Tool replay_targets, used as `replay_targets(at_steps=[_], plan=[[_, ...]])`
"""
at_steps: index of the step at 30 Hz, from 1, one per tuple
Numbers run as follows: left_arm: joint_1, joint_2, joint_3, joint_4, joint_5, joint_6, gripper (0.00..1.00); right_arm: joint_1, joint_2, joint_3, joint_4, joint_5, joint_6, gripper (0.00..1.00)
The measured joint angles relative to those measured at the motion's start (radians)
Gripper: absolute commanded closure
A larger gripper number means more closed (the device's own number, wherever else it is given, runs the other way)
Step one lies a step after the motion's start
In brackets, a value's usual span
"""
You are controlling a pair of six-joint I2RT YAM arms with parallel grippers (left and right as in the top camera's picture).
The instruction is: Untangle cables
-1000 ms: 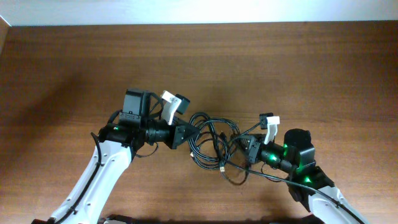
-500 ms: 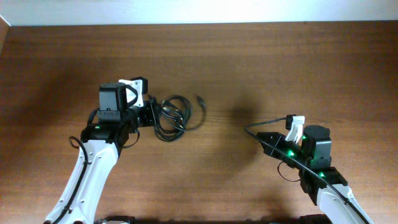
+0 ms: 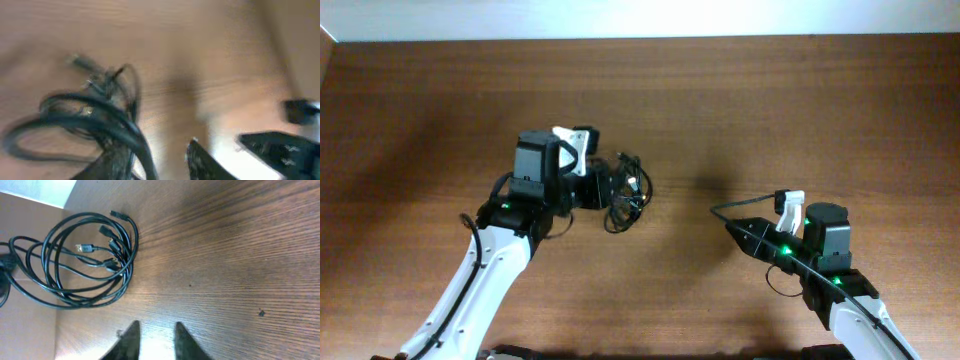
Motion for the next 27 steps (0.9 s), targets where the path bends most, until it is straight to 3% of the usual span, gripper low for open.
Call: replay_targets(at_steps=[2,5,8,11,15,19,24,25,27], plan=[[-0.001,-0.002,0.0,-0.107,-0.195,-0.034,0.32,0.0,0.0,0.0,-0.002,0.0,0.0,0.69],[0.0,-0.002,0.0,-0.194,-0.41,-0.105,0.01,0.0,0.0,0.0,-0.004,0.0,0.001,0.6],[0.0,-0.002,0.0,-0.207,-0.497,-0.15,0.0,0.0,0.0,0.0,-0.004,0.0,0.001,0.57],[0.0,-0.002,0.0,-0.2,-0.468,-0.159,0.07,0.0,0.0,0.0,-0.014,0.0,0.0,0.55],[-0.008,0.019,0.0,-0.05,-0.34,0.017,0.12,0.0,0.001,0.0,-0.088,0.022,0.001,0.55],[-0.011,0.168,0.0,0.04,-0.309,0.085,0.16,0.0,0.001,0.0,-0.095,0.029,0.001,0.54],[-0.011,0.353,0.0,0.07,-0.305,0.107,0.55,0.0,0.001,0.0,-0.096,0.029,0.001,0.54],[-0.011,0.369,0.0,0.069,-0.306,0.111,0.75,0.0,0.001,0.0,-0.096,0.029,0.0,0.54],[-0.011,0.392,0.0,0.069,-0.309,0.109,0.75,0.0,0.001,0.0,-0.096,0.031,0.002,0.54]])
